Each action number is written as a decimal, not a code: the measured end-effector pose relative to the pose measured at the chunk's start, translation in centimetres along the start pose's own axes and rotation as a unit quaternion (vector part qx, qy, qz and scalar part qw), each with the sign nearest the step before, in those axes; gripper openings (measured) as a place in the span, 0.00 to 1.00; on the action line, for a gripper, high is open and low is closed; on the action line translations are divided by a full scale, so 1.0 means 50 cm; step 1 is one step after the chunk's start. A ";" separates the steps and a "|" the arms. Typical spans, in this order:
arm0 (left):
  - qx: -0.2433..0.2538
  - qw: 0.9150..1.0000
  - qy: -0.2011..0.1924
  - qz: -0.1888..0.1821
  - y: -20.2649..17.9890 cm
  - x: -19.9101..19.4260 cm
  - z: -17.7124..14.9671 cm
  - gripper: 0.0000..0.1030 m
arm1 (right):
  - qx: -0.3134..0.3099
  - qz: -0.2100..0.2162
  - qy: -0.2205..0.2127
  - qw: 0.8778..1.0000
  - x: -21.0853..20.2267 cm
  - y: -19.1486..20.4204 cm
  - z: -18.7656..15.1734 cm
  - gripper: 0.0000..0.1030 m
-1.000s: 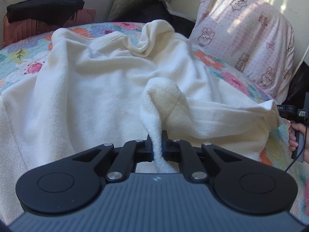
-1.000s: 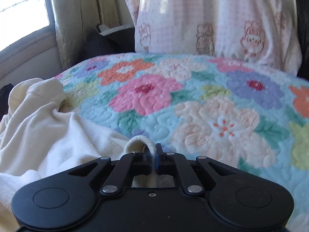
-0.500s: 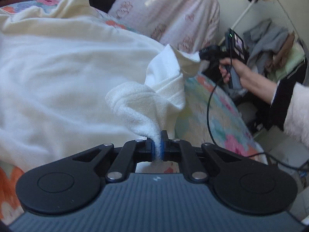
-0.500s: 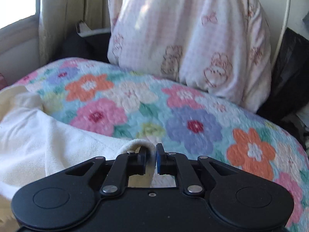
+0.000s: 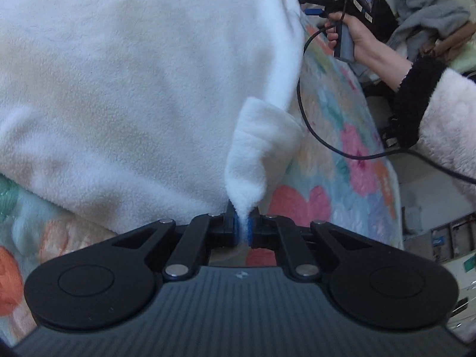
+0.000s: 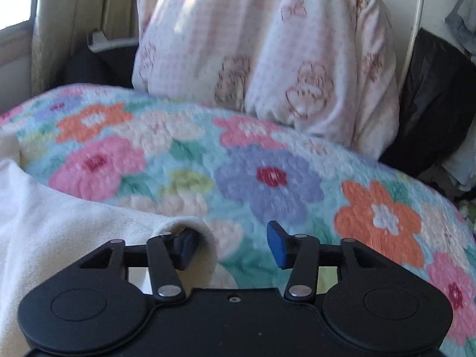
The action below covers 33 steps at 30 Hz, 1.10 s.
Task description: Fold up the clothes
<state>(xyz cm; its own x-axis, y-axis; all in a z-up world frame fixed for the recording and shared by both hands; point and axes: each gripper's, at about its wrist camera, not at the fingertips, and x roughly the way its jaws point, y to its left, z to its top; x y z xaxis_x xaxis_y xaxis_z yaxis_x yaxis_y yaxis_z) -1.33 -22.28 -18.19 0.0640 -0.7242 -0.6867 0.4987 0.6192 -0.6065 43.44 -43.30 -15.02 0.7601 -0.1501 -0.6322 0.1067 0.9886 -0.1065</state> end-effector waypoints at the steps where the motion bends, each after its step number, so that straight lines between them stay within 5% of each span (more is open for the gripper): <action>1: 0.024 1.000 0.001 0.014 -0.014 0.001 -0.003 0.05 | 0.005 0.003 0.008 1.000 0.006 -0.006 -0.023 0.53; 7: 0.120 0.992 -0.020 0.031 -0.080 -0.016 0.011 0.08 | 0.167 0.009 0.062 0.984 -0.046 -0.075 -0.149 0.61; 11: 0.112 0.992 -0.062 -0.008 -0.082 -0.061 0.028 0.14 | 0.228 0.181 0.066 0.954 -0.131 -0.121 -0.254 0.62; 16: 0.035 0.986 -0.128 -0.102 -0.043 -0.121 0.056 0.14 | 0.282 0.351 0.121 0.885 -0.236 -0.080 -0.381 0.63; 21: 0.033 0.991 -0.125 -0.021 -0.052 -0.080 0.073 0.14 | 0.252 0.388 0.175 0.869 -0.308 -0.006 -0.472 0.67; 23: 0.046 0.993 -0.105 0.003 -0.057 -0.051 0.060 0.29 | 0.226 0.409 0.186 0.864 -0.327 0.029 -0.500 0.71; 26: 0.054 0.991 -0.106 0.064 -0.068 -0.034 0.042 0.38 | 0.155 0.396 0.169 0.889 -0.369 0.080 -0.514 0.63; 27: 0.054 0.989 -0.116 0.073 -0.069 -0.047 0.040 0.37 | 0.126 0.379 0.164 0.902 -0.386 0.094 -0.512 0.15; 31: 0.057 0.979 -0.154 0.124 -0.070 -0.101 0.033 0.38 | 0.074 0.356 0.075 0.928 -0.497 0.096 -0.486 0.11; 33: 0.058 0.970 -0.148 0.184 -0.058 -0.115 0.037 0.40 | 0.026 0.320 0.098 0.942 -0.512 0.111 -0.480 0.11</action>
<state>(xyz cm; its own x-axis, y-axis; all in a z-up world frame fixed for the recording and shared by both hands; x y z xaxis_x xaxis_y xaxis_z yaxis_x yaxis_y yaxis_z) -1.54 -20.46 -11.77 0.4935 -0.5267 -0.6921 0.4881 0.8264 -0.2809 9.18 -34.29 -17.87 0.5469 0.4819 -0.6846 -0.2974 0.8762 0.3792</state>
